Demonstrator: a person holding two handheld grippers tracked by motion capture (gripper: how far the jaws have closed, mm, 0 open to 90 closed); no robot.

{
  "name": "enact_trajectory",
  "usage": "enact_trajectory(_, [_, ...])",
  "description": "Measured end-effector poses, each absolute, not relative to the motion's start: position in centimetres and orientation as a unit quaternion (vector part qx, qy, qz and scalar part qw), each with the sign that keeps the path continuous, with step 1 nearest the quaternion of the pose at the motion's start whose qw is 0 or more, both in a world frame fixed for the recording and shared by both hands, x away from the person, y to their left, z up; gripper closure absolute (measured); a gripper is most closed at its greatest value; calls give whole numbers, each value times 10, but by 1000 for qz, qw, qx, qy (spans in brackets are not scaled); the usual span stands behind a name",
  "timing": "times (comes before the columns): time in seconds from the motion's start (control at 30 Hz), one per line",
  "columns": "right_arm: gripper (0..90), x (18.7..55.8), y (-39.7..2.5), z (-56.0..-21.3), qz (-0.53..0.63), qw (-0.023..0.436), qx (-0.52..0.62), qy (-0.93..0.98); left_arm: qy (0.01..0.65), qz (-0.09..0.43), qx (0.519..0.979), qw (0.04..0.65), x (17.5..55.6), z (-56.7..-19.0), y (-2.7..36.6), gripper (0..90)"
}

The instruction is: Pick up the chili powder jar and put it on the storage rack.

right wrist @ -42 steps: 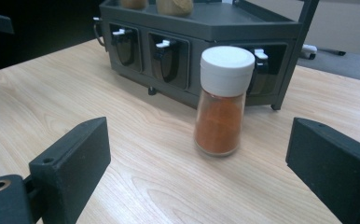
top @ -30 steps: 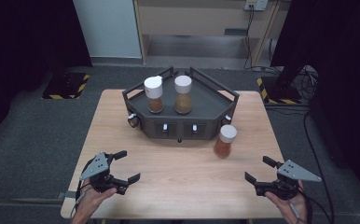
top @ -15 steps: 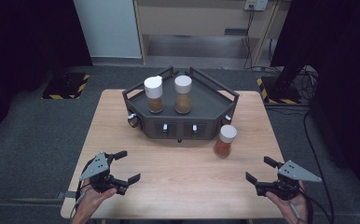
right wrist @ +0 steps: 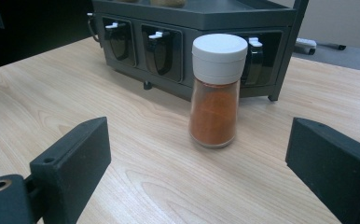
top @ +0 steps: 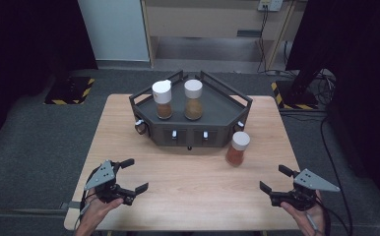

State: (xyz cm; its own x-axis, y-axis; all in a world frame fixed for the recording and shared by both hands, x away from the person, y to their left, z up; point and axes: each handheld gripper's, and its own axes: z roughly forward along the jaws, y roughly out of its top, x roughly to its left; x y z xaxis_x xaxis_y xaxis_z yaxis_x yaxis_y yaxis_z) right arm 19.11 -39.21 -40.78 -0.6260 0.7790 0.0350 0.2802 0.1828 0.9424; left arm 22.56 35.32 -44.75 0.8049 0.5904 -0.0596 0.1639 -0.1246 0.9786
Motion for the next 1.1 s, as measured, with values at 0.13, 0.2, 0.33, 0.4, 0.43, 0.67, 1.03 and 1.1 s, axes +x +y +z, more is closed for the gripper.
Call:
enact_trajectory(0.13, [71,191,-393,-408,528,235,363,731,258,176,730,608,225,-447,353,0])
enact_trajectory(0.2, [70,191,-393,-407,530,235,363,730,258,177,731,607,225,-447,353,0])
enact_trajectory(0.33, [70,192,-394,-406,531,232,365,729,259,176,730,608,225,-447,353,0])
enact_trajectory(0.4, [64,193,-395,-405,534,225,368,727,258,176,731,607,225,-447,352,0])
enact_trajectory(0.43, [64,193,-395,-405,534,225,368,727,258,176,731,607,225,-447,352,0])
enact_trajectory(0.67, [42,192,-398,-401,543,228,363,722,260,176,730,607,225,-447,353,0])
enact_trajectory(1.03, [25,194,-402,-393,553,220,362,717,267,178,723,612,224,-449,354,0])
enact_trajectory(1.1, [25,194,-403,-391,557,220,360,716,268,179,723,611,224,-448,354,0])
